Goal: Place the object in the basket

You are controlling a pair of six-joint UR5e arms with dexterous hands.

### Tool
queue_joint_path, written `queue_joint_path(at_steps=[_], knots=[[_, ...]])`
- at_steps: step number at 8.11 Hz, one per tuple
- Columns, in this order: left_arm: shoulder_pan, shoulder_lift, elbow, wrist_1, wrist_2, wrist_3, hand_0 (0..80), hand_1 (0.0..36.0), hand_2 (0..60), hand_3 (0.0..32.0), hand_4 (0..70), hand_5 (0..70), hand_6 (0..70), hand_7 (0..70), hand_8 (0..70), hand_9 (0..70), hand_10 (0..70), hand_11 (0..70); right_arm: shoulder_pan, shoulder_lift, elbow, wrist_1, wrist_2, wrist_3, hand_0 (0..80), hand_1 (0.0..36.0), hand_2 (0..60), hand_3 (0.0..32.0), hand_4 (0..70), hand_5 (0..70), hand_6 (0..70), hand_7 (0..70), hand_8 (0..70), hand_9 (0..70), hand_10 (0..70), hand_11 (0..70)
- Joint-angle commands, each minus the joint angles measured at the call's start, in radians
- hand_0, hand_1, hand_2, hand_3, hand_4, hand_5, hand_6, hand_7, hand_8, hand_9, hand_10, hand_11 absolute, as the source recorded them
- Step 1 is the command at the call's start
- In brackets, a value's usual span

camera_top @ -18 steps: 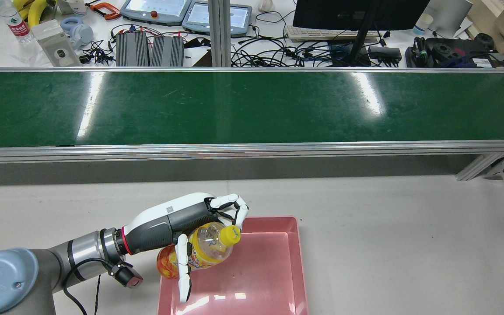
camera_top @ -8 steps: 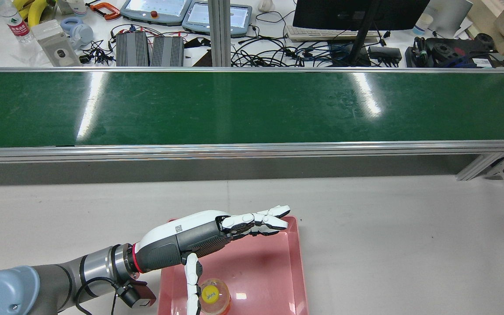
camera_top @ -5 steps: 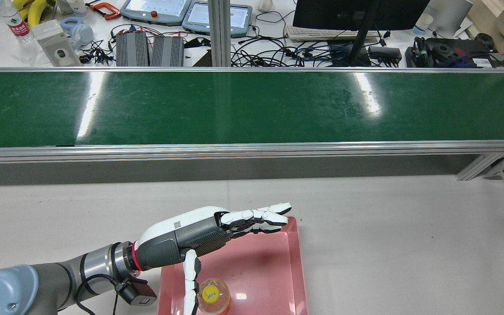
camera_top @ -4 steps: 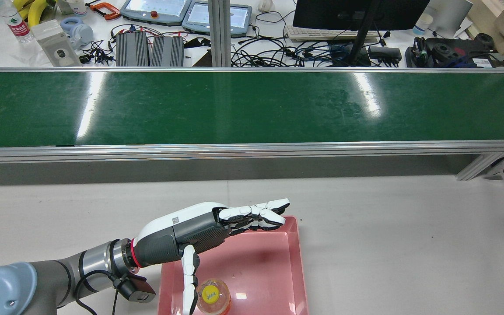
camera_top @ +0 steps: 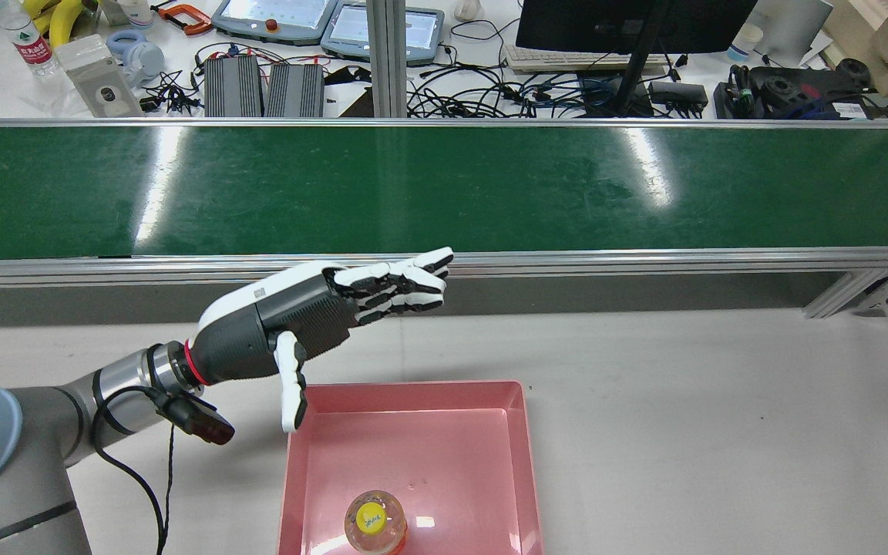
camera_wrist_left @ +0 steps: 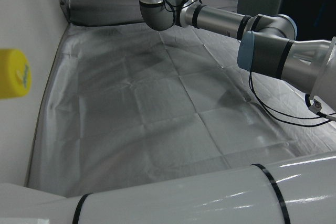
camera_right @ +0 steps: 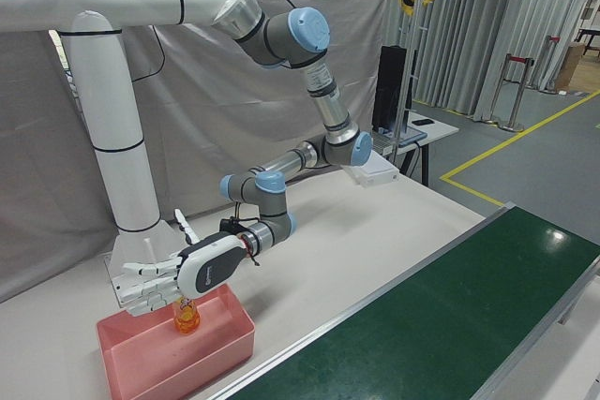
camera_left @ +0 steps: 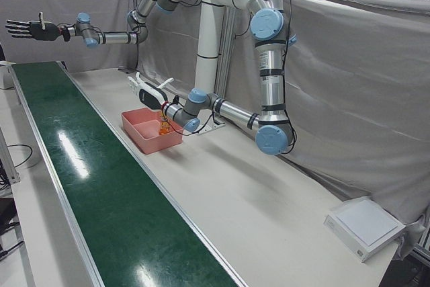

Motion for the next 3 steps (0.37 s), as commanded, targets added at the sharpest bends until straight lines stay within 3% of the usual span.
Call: queue_joint_path(at_steps=[1,3], knots=[[-0.307,-0.004,-0.006,0.138,0.006,-0.067,57.6,4.1,0.0,0.0,20.8,23.2,5.6,5.9,6.1,8.1,7.4,12.1,0.000,0.000,0.000,0.000,0.000,0.000,0.0,0.0,0.0,0.0,0.0,0.0,0.0,0.0,0.0,0.0,0.0,0.0],[-0.493,-0.002,-0.004,0.205,0.005,-0.078,60.9,5.7,0.0,0.6,21.5,22.5,5.1,4.8,5.8,7.6,7.1,11.9,0.000,0.000,0.000,0.000,0.000,0.000,0.0,0.0,0.0,0.0,0.0,0.0,0.0,0.0,0.0,0.0,0.0,0.0]])
